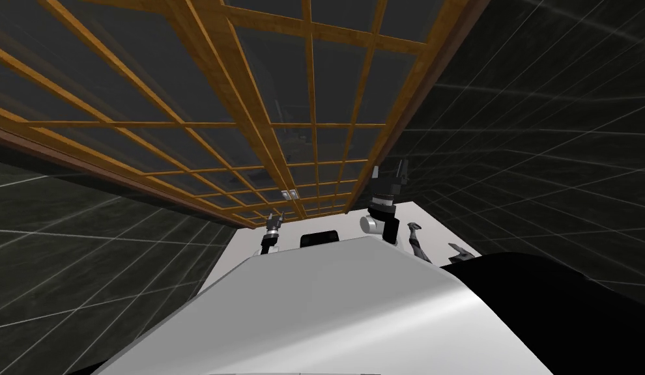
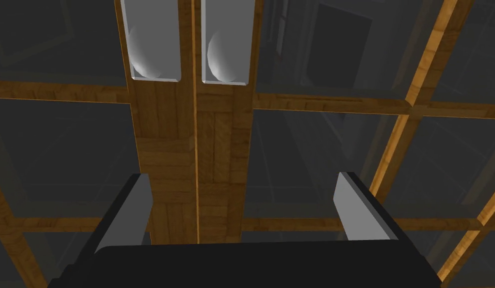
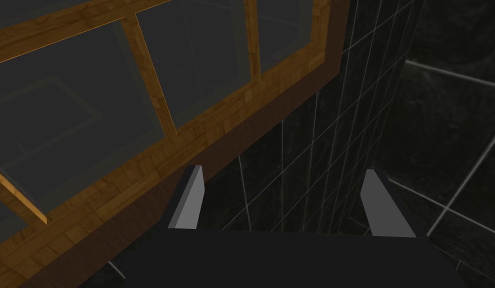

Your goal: Pull the door open

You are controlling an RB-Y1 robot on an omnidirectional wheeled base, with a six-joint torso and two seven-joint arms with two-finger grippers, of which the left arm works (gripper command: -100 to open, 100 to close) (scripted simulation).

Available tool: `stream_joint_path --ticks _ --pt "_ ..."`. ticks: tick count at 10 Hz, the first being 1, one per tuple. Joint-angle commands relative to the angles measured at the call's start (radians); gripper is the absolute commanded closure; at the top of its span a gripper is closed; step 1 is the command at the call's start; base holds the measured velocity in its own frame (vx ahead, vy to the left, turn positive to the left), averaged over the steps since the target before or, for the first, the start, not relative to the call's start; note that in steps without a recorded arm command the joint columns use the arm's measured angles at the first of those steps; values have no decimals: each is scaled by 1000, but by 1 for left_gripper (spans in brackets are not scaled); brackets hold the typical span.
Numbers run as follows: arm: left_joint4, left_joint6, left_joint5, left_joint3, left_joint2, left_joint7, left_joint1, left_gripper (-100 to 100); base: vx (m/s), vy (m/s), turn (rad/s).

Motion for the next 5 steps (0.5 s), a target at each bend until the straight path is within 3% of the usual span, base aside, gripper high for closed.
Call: stream_joint_path --ticks 1,3,5 --pt "30 -7 -5 4 -1 -32 -8 -100 184 4 -89" --pt "33 -5 -6 5 -1 -34 -11 -100 132 4 -46" --pt "56 -4 -5 24 9 -41 4 -100 -125 57 106"
